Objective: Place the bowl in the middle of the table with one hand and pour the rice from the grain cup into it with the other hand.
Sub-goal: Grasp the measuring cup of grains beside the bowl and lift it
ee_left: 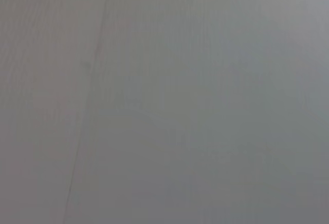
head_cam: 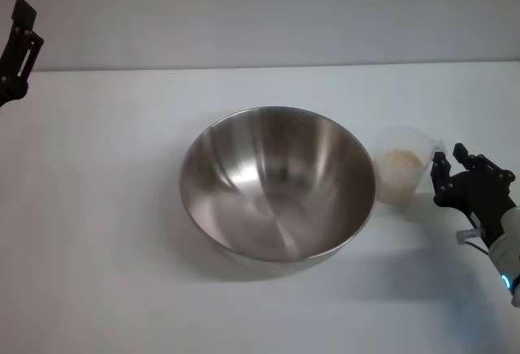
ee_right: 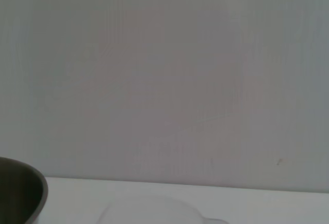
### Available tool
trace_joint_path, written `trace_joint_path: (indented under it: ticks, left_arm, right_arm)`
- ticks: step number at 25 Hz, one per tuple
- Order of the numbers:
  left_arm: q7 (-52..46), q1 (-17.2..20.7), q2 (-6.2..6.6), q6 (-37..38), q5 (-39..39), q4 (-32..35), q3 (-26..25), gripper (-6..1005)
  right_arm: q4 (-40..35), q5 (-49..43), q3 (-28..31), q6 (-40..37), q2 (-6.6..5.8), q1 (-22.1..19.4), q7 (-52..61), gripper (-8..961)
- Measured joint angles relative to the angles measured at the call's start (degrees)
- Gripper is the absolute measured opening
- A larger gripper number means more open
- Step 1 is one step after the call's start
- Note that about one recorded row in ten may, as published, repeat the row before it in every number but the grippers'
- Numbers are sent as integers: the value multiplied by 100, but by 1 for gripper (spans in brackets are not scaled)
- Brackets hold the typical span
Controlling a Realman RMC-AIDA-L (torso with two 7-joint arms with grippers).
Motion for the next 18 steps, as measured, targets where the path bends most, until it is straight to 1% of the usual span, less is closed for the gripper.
trace_joint_path:
  ticks: [4, 18]
  left_arm:
    - [0, 11, 0, 7, 0, 0, 8, 812]
    - [0, 77, 0, 150, 0, 0, 29, 812]
  right_arm:
    - [11, 0, -5, 0, 0, -4, -3, 238]
    - [14, -220, -9, -5, 0, -25, -6, 185]
